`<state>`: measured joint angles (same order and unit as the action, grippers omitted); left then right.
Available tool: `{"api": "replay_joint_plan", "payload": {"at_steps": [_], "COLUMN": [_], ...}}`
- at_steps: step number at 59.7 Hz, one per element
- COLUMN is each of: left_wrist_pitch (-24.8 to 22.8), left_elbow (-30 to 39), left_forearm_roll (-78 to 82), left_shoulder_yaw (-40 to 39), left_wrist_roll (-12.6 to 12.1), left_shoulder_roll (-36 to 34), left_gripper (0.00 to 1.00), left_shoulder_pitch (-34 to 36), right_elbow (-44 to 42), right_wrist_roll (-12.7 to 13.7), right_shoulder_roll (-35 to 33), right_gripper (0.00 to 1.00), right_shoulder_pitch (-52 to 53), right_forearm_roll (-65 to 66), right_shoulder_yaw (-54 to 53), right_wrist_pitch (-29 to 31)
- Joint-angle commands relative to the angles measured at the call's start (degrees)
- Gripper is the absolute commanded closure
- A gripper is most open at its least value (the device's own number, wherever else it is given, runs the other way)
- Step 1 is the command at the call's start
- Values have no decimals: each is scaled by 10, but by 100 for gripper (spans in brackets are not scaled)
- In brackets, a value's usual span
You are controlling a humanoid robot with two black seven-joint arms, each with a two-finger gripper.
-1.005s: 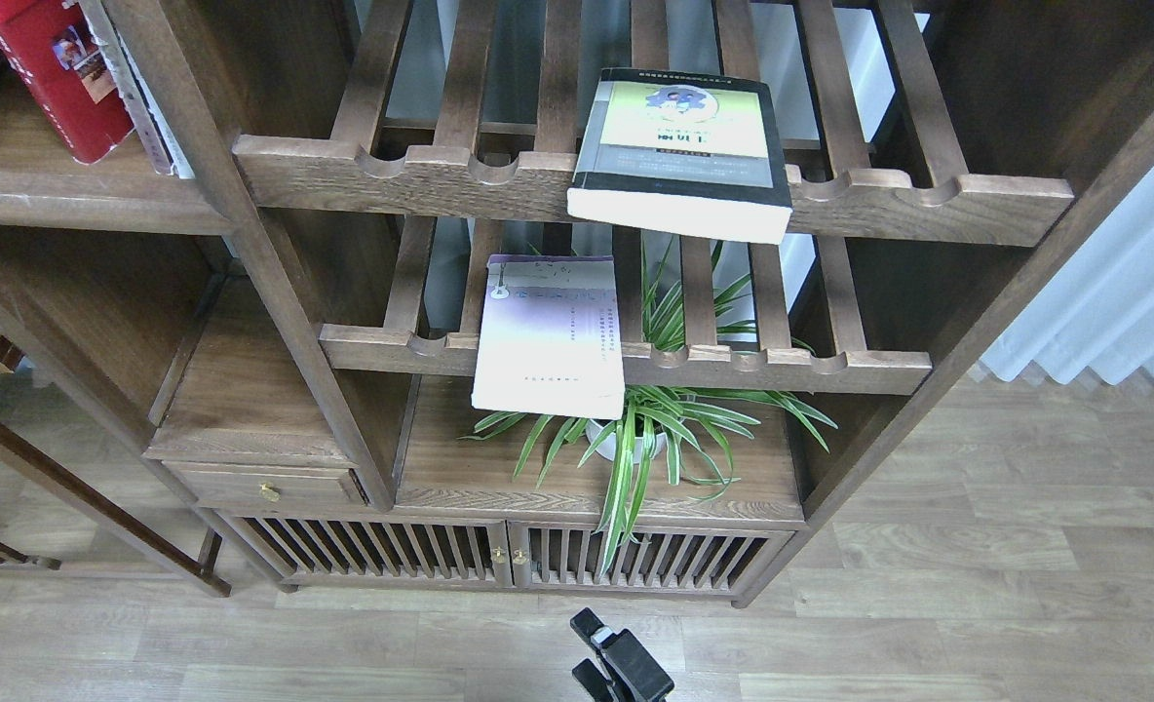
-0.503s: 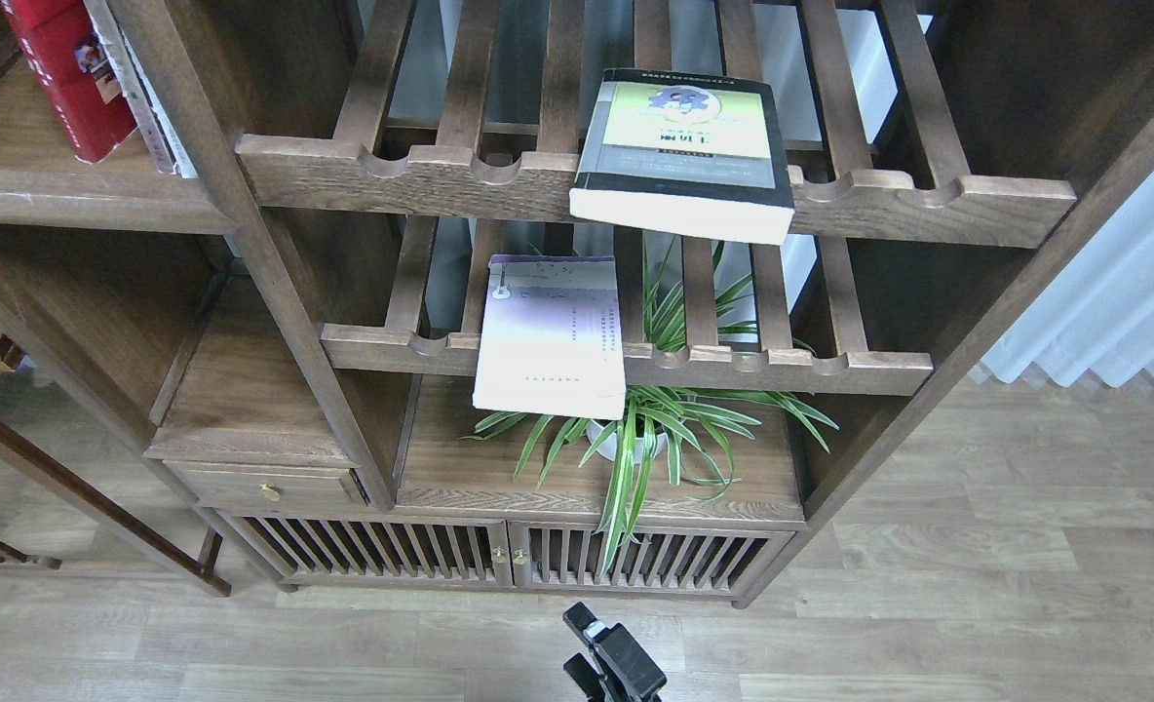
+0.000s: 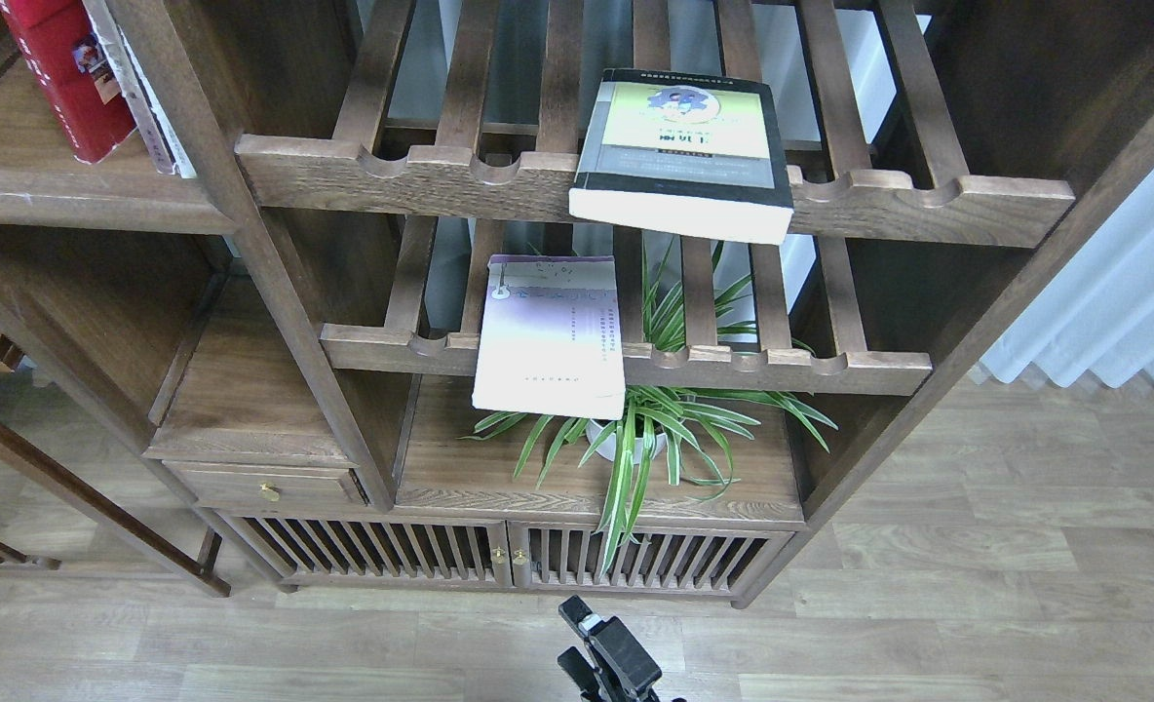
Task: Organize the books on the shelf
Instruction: 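Withdraw the left gripper from the side shelf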
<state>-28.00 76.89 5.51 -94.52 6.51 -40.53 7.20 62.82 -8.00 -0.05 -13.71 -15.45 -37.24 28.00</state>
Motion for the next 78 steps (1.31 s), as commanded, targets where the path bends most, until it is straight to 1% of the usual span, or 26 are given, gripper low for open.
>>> {"api": "replay_joint_plan", "payload": {"at_steps": [1,2,4,5,8,10,11,25,36,50,63,78], "left_wrist_pitch": [0,0,0,0,0,0,0,0,0,0,0,0], "left_elbow": [11,12,12,12,12,12,12,12,12,8,-1,-12], "left_forearm_roll": [-5,-5,-5,-5,-5,-5,-5,-5,-5,-4,-4,-5], "left_shoulder_yaw": [-1,-1,-1,1,1,0,1,17,41,58,58,59], "left_wrist_roll": [-1,-1,-2,-5,-11,-17,-26,-30,-30,-30,-29,-28], "left_shoulder_roll": [24,31,36,43,51,54,59,101,125,136,171,182], "left_gripper": [30,26,23,20,17,16,12,2,1,1,1,0], "left_shoulder_pitch": [-44,-50,-55,-61,-67,-68,-78,-115,-143,-153,-186,-189], "right_elbow": [-4,-6,-8,-9,-11,-11,-11,-10,-10,-9,-9,-10], "right_wrist_roll": [0,0,0,0,0,1,1,1,1,0,0,0], "right_shoulder_roll": [0,0,0,0,0,0,0,0,0,0,0,0], "right_gripper": [0,0,0,0,0,0,0,0,0,0,0,0], "right_shoulder_pitch": [0,0,0,0,1,1,3,7,7,14,28,32], "right_forearm_roll": [-3,-3,-4,-4,-4,-3,-3,-3,-4,-19,-20,-24], "right_shoulder_yaw": [1,1,1,1,2,5,9,9,4,0,0,-8], "right_wrist_pitch": [0,0,0,0,0,0,0,0,0,0,0,0]}}
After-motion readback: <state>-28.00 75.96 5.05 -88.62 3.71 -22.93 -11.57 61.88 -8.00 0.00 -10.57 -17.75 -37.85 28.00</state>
